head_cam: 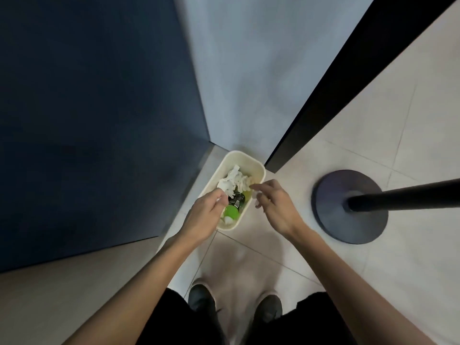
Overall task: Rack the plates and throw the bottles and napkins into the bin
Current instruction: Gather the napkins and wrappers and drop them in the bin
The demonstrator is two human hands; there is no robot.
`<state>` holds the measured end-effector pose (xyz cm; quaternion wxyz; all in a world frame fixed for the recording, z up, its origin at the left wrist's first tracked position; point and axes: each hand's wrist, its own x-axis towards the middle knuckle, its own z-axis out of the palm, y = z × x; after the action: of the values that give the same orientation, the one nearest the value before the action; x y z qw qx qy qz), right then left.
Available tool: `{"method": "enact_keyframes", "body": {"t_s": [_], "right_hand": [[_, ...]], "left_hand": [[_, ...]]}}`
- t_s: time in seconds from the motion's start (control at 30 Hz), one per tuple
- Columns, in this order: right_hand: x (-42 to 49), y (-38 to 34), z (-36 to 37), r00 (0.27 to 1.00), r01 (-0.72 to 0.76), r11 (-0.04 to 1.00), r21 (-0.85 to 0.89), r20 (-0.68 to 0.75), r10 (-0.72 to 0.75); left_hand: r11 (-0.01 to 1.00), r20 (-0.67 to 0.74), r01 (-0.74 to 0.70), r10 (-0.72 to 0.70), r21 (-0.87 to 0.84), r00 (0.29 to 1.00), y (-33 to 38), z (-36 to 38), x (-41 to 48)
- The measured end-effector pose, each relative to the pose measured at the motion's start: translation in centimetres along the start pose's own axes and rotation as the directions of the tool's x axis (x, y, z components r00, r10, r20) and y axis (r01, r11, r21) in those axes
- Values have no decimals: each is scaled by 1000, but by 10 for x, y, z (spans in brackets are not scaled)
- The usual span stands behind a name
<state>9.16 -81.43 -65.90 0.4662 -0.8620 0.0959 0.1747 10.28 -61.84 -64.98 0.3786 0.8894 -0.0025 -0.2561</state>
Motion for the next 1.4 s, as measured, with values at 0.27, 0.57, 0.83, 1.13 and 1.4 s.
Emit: {"method": "enact_keyframes", "body": {"t_s": [0.27, 0.57, 0.83, 1.13, 1.4], "right_hand": [[92, 82, 42, 964, 235, 960, -150, -94, -250], [128, 101, 40, 921, 336, 859, -385, -54, -385], [132, 94, 41, 932, 345, 771, -535, 100, -348], [125, 94, 43, 960, 280, 738, -614, 175, -219], [129, 109, 28, 985, 9, 798, -603, -130, -109]], "left_hand": [[935, 170, -274, 239, 224, 956, -76, 75, 118], [878, 198, -340, 287, 336, 937, -72, 103, 184], [775, 207, -386, 326, 500, 922, -63, 73, 174], [811, -38, -130, 184, 570, 982, -79, 40, 183], [893, 32, -20, 6, 449, 999, -96, 34, 188]]}}
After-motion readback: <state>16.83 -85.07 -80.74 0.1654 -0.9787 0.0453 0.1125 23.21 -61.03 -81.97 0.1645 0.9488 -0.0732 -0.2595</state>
